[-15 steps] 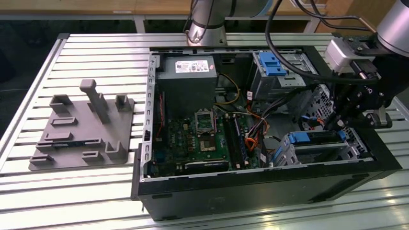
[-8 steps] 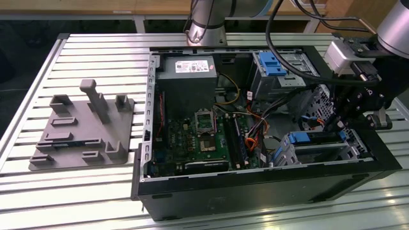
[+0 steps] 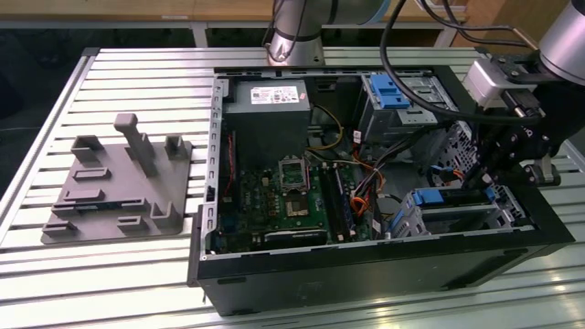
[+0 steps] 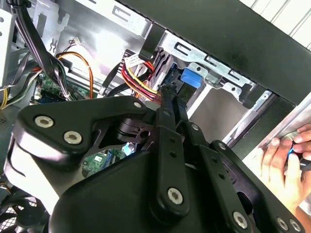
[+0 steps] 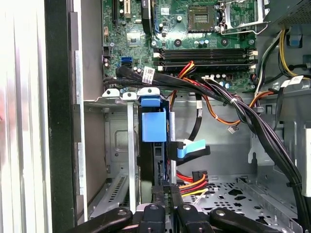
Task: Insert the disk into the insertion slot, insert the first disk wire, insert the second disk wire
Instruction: 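Insert the first disk wire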
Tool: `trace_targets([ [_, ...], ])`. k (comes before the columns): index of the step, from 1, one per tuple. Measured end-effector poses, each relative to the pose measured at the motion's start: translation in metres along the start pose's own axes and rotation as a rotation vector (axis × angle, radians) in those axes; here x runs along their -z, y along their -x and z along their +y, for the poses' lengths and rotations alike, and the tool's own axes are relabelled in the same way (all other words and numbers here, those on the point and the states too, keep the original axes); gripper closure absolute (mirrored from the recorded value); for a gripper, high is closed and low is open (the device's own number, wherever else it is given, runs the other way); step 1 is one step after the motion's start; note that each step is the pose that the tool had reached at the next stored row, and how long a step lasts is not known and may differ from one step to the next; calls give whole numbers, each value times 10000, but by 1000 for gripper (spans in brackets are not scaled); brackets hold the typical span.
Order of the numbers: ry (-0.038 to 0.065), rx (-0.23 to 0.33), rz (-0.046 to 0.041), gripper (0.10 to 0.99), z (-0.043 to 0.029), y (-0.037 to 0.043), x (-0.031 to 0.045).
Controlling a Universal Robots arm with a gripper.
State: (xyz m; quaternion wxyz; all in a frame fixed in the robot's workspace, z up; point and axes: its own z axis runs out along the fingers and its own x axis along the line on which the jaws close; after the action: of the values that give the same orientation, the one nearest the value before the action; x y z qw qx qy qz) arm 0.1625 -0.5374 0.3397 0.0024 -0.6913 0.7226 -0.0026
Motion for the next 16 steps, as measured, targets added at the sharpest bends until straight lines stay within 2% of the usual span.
trace_targets([
  [16, 21, 0, 0, 922, 3, -28, -20],
])
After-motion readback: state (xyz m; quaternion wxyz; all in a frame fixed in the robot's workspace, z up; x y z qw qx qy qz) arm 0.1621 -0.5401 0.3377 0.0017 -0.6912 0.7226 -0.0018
